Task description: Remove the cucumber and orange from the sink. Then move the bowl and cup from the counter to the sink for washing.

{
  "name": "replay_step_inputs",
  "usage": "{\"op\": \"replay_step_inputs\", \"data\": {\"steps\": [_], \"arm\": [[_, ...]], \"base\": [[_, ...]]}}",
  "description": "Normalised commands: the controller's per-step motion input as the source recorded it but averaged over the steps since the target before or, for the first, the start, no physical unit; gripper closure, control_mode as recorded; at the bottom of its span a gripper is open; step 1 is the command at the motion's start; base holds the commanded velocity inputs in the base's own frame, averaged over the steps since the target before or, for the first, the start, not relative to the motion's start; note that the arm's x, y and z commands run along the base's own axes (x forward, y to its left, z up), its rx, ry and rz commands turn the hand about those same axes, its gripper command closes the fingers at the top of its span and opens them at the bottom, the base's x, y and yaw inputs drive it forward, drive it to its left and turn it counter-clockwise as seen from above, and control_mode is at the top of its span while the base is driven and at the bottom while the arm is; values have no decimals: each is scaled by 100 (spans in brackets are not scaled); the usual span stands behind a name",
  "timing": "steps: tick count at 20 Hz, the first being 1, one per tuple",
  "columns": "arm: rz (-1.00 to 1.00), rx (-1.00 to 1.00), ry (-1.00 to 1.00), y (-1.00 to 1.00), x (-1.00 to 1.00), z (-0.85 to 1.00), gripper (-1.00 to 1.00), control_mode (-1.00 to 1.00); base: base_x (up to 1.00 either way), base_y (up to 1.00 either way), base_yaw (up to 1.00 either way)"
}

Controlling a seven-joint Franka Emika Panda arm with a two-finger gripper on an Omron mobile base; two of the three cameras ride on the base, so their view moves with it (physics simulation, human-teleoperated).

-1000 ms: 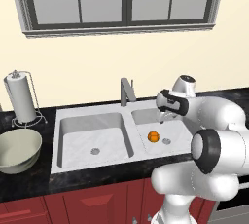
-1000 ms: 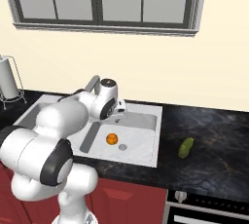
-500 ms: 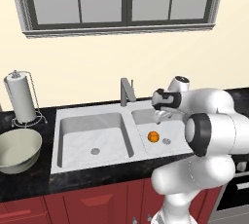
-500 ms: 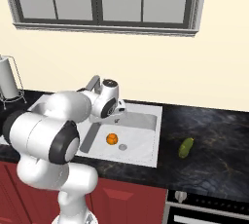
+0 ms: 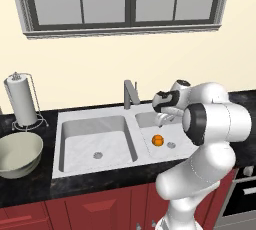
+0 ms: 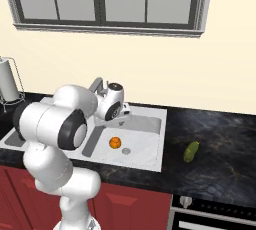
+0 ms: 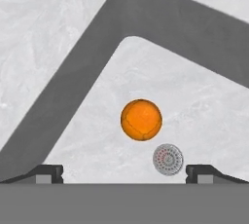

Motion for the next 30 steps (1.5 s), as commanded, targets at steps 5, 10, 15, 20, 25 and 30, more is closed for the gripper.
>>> {"op": "replay_step_inputs", "data": {"steps": [5, 10, 15, 20, 25, 30], "arm": [[0, -1, 0, 0, 25, -19, -100, -100], [0, 0, 1, 0, 11, -20, -100, -100], [0, 0, 5, 0, 0, -24, -100, -100], [0, 0, 1, 0, 0, -25, -100, -100], [0, 0, 0, -2, 3, -22, -100, -100], [0, 0, 0, -2, 0, -26, -100, -100]], "base": [[0, 0, 0], [0, 0, 0], [0, 0, 0], [0, 0, 0], [0, 0, 0], [0, 0, 0]]}}
